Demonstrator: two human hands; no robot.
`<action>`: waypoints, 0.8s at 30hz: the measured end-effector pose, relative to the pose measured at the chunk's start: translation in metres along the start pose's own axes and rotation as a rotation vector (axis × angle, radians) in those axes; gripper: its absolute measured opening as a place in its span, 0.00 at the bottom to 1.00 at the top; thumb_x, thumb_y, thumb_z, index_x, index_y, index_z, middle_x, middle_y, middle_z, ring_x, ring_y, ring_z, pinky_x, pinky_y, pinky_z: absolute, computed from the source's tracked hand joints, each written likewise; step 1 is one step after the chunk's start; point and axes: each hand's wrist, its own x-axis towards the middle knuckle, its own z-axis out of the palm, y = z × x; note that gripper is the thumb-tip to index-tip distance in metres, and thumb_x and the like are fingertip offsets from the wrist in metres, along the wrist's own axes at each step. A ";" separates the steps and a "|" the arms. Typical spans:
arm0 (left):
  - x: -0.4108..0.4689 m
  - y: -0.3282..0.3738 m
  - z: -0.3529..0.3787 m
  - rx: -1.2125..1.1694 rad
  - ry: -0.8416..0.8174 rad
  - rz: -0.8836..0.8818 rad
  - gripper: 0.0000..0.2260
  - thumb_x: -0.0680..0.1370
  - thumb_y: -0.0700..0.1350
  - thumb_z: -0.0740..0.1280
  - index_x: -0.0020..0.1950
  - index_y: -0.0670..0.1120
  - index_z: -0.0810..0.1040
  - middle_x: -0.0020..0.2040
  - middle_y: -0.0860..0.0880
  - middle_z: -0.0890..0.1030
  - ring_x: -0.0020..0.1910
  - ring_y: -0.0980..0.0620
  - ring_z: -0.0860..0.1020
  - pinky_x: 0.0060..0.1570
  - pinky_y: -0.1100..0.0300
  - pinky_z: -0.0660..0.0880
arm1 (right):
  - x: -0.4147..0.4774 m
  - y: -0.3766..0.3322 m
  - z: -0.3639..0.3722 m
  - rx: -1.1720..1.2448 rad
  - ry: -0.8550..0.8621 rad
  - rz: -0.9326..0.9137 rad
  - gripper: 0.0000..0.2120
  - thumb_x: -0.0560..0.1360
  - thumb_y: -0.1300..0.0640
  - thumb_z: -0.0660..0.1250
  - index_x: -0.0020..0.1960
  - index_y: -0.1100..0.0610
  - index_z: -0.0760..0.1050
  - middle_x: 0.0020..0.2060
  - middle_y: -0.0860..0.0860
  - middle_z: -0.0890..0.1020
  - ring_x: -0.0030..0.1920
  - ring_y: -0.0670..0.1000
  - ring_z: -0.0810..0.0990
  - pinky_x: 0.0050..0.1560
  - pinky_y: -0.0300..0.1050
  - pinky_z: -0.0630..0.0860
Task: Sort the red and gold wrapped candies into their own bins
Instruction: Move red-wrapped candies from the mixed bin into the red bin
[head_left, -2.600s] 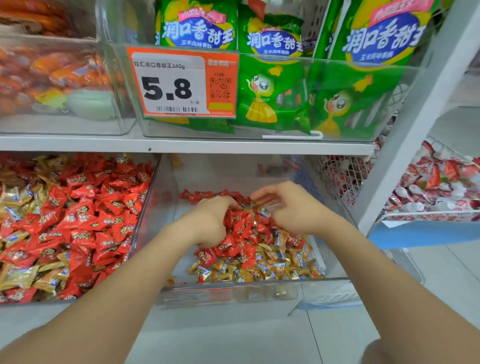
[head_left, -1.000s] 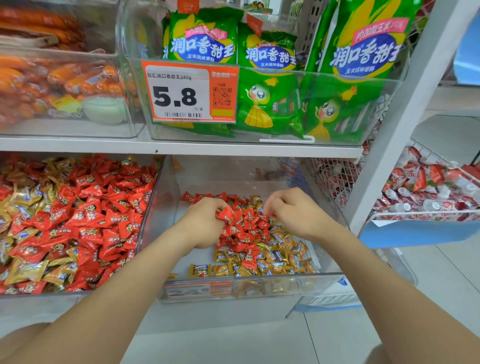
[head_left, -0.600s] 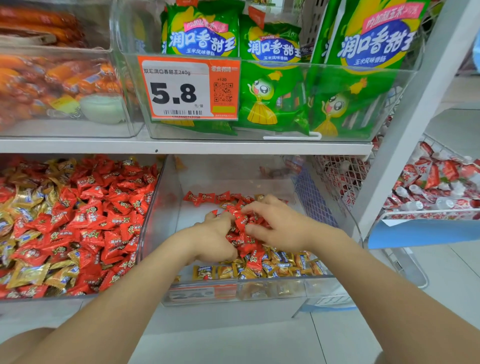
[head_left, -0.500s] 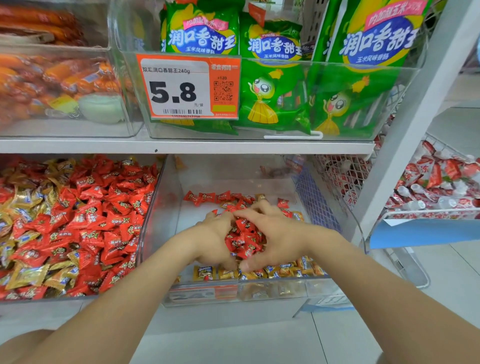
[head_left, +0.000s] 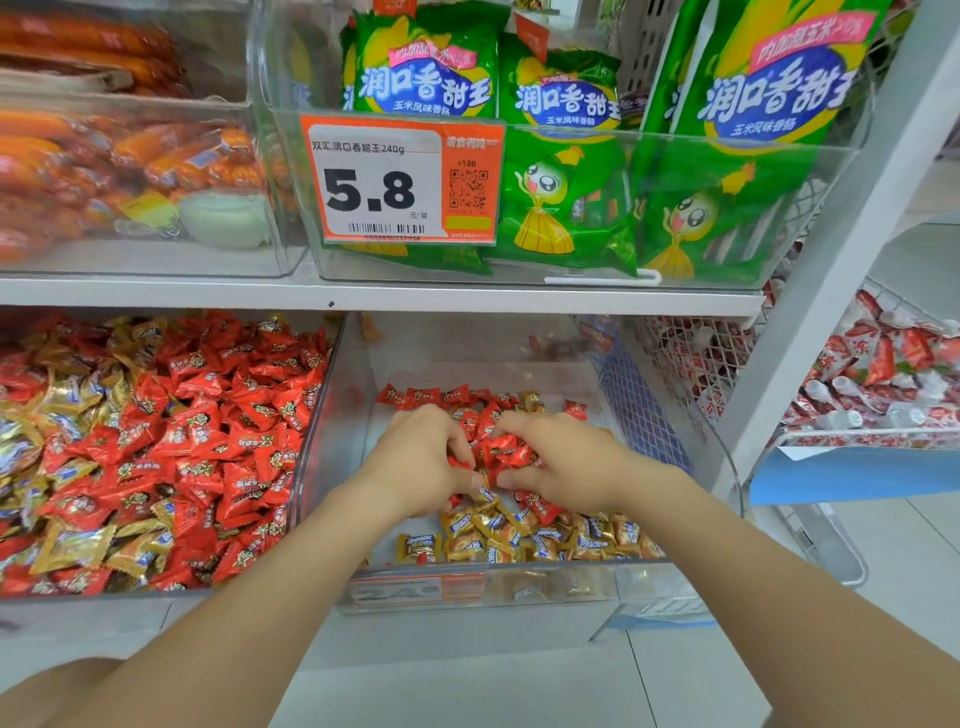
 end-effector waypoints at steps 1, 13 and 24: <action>-0.001 0.000 -0.002 0.005 0.034 0.014 0.06 0.73 0.44 0.81 0.40 0.47 0.86 0.40 0.49 0.84 0.33 0.50 0.85 0.41 0.52 0.85 | -0.004 0.000 -0.004 0.074 0.036 0.009 0.14 0.79 0.43 0.72 0.60 0.43 0.71 0.51 0.45 0.82 0.49 0.50 0.79 0.53 0.53 0.76; -0.056 0.024 -0.045 -0.166 0.304 0.180 0.05 0.79 0.46 0.75 0.46 0.52 0.81 0.44 0.54 0.84 0.30 0.60 0.83 0.38 0.65 0.79 | -0.037 -0.052 -0.037 1.141 0.143 0.208 0.12 0.82 0.50 0.69 0.49 0.59 0.75 0.33 0.56 0.78 0.24 0.49 0.60 0.28 0.40 0.52; -0.079 -0.078 -0.137 0.234 0.676 0.295 0.07 0.77 0.45 0.76 0.53 0.51 0.83 0.49 0.52 0.82 0.52 0.50 0.80 0.55 0.55 0.72 | 0.012 -0.190 -0.006 0.334 0.544 -0.142 0.11 0.80 0.41 0.68 0.57 0.44 0.72 0.42 0.43 0.81 0.44 0.49 0.80 0.45 0.53 0.78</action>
